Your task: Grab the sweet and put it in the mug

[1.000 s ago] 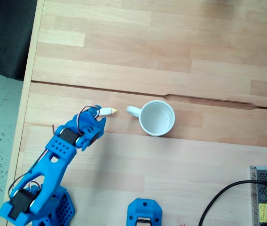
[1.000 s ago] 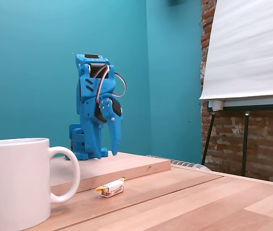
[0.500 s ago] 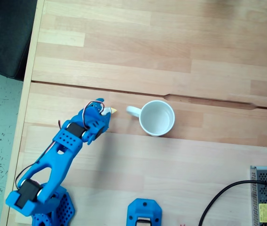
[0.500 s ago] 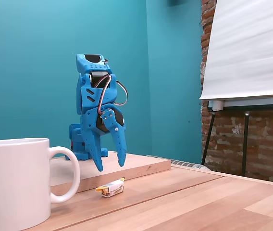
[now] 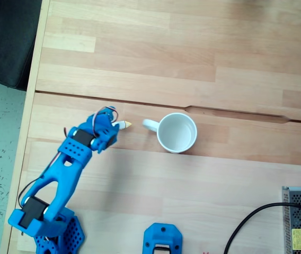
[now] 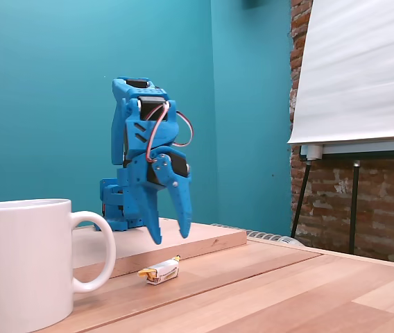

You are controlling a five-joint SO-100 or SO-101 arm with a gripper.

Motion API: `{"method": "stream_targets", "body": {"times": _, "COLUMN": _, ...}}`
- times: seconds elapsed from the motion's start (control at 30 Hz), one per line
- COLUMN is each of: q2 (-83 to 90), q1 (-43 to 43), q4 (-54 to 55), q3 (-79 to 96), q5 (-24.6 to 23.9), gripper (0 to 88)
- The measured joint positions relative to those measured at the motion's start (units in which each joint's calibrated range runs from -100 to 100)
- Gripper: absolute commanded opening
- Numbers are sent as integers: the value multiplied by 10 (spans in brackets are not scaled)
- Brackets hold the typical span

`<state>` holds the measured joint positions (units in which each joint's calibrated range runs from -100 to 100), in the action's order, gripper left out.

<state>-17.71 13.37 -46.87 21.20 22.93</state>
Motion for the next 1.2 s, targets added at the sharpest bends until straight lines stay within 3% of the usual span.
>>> {"method": "stream_targets", "body": {"times": 0.27, "q2": -25, "q1": -39, "q4": -39, "q3": -42, "q5": -22, "gripper": 193}}
{"method": "stream_targets", "body": {"times": 0.53, "q2": -40, "q1": -39, "q4": -45, "q3": -42, "q5": -22, "gripper": 192}}
{"method": "stream_targets", "body": {"times": 1.03, "q2": -40, "q1": -38, "q4": -172, "q3": -164, "q5": -22, "gripper": 191}}
{"method": "stream_targets", "body": {"times": 1.2, "q2": -50, "q1": -4, "q4": -172, "q3": -164, "q5": -18, "gripper": 191}}
